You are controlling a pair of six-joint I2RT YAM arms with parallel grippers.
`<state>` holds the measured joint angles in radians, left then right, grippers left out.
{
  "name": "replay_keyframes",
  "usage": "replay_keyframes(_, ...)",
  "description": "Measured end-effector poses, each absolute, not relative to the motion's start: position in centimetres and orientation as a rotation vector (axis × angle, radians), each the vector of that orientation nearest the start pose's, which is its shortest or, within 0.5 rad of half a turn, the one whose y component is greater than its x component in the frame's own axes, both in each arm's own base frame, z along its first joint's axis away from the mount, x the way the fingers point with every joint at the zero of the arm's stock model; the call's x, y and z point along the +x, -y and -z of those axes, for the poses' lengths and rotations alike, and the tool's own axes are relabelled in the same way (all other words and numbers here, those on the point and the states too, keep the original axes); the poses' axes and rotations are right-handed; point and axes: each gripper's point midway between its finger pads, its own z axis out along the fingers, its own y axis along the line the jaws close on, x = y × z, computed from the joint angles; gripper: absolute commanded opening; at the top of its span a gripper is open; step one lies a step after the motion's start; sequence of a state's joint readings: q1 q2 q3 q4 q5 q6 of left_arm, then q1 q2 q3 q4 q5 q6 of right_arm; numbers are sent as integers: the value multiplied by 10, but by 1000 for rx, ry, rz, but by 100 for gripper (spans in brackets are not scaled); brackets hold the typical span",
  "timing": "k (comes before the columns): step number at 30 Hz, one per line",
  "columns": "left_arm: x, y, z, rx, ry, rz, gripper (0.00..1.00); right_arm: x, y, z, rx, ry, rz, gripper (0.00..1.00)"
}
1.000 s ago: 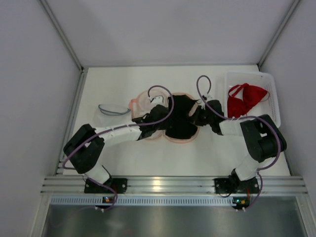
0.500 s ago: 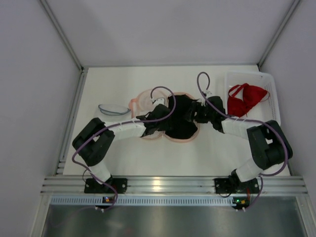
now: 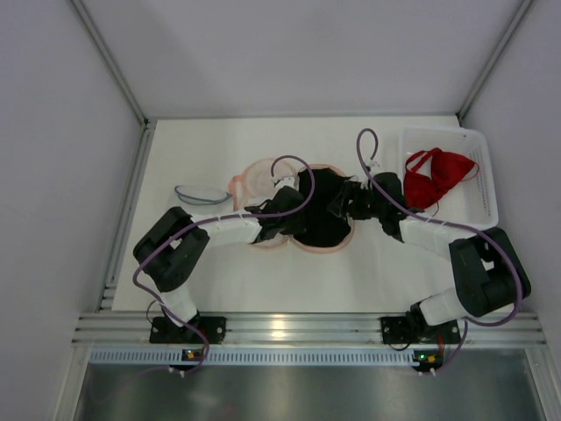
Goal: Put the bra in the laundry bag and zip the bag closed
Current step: Adjust the bra in the laundry bag.
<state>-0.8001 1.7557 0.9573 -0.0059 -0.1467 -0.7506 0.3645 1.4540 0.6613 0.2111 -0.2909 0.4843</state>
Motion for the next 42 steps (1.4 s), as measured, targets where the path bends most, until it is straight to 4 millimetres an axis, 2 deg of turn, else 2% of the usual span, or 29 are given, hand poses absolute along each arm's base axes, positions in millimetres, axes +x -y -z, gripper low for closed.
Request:
replay_keyframes(3,304,313,-40,3,-2424,549,31,325,-199,-75,-34,-2253,-796,66)
replay_keyframes(9,310,317,-42,7,-2422,546,30,311,-193,-65,-20,-2282,-784,66)
replay_keyframes(12,309,315,-37,6,-2435,531,17,311,-192,-71,-16,-2267,-784,66)
replay_keyframes(13,309,314,-36,5,-2437,524,5,311,-192,-74,-16,-2259,-785,66)
replay_keyframes(14,310,313,-36,1,-2437,516,0,312,-192,-77,-17,-2249,-787,66)
replay_keyframes(19,314,304,-34,20,-2424,448,0,313,-191,-84,-15,-2228,-786,66)
replay_keyframes(30,326,286,-33,63,-2401,352,0,311,-187,-77,0,-2244,-764,68)
replay_keyframes(32,326,286,-32,65,-2405,357,6,312,-185,-74,8,-2249,-748,68)
replay_keyframes(33,326,286,-32,65,-2405,357,18,313,-184,-72,13,-2255,-739,68)
replay_keyframes(37,324,284,-34,84,-2408,345,43,321,-184,-76,27,-2264,-713,68)
replay_keyframes(40,323,281,-46,95,-2393,342,56,344,-185,-101,34,-2209,-686,70)
replay_keyframes(42,326,281,-63,106,-2362,355,62,368,-184,-128,39,-2140,-655,70)
